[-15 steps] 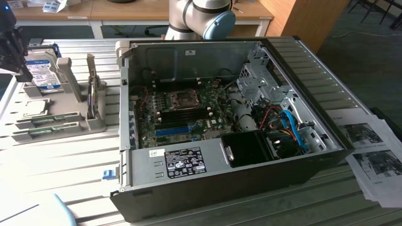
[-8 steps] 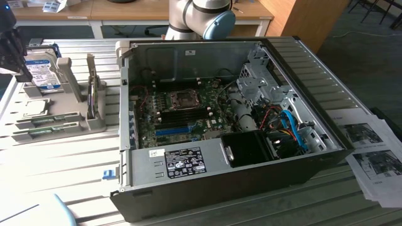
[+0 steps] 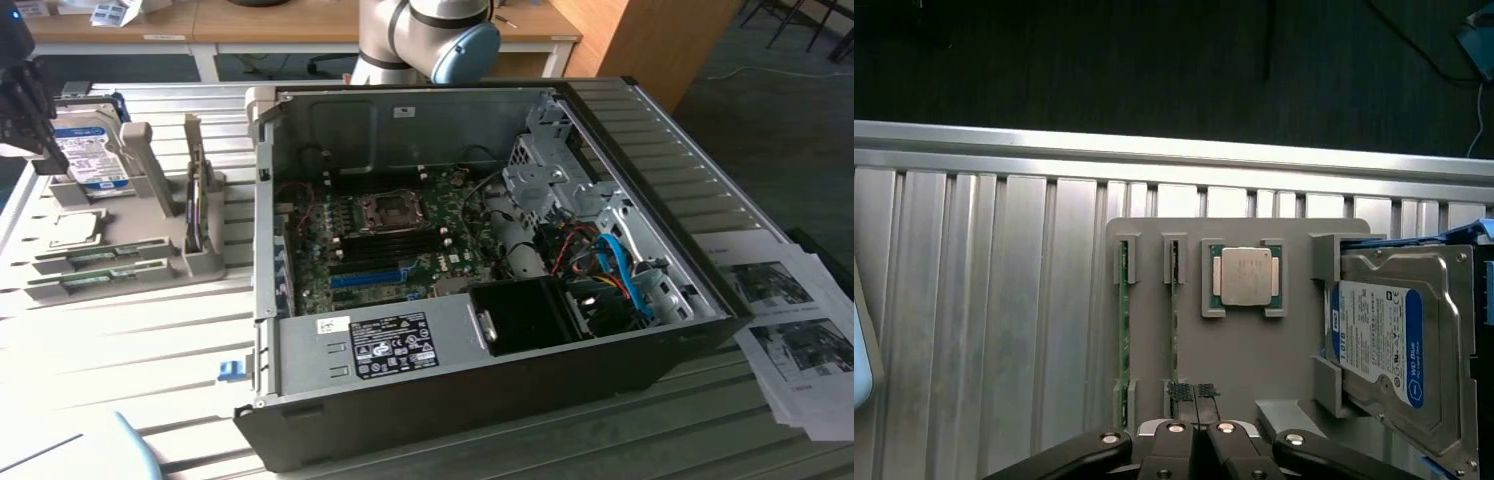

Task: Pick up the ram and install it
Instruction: 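Pick up the ram and move it above insertion slot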

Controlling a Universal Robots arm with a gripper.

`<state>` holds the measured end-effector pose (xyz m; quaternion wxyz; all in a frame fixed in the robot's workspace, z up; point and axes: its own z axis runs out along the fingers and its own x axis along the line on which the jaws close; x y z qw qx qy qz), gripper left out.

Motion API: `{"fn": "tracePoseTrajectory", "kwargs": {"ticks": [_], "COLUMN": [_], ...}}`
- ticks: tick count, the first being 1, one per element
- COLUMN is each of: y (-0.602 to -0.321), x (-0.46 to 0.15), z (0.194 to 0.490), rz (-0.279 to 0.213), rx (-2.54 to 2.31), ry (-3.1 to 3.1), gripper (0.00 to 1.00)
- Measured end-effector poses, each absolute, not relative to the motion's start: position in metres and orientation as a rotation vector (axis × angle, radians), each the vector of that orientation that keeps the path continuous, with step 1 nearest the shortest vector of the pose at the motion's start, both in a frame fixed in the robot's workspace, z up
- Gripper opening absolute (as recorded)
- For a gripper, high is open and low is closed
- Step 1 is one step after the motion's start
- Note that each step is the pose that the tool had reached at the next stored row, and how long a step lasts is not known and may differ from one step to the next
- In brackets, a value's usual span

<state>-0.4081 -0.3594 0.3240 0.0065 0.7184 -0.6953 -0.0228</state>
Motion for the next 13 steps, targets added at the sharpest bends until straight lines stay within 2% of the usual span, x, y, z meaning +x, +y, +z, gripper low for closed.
{"fn": "tracePoseTrajectory", "kwargs": {"ticks": [13], "y": [-0.3594], "x": [-0.4081], "z": [0.3191], "rz": [-0.071], "rx": [2.25], "ry": [-2.172], "gripper": [0.09]}}
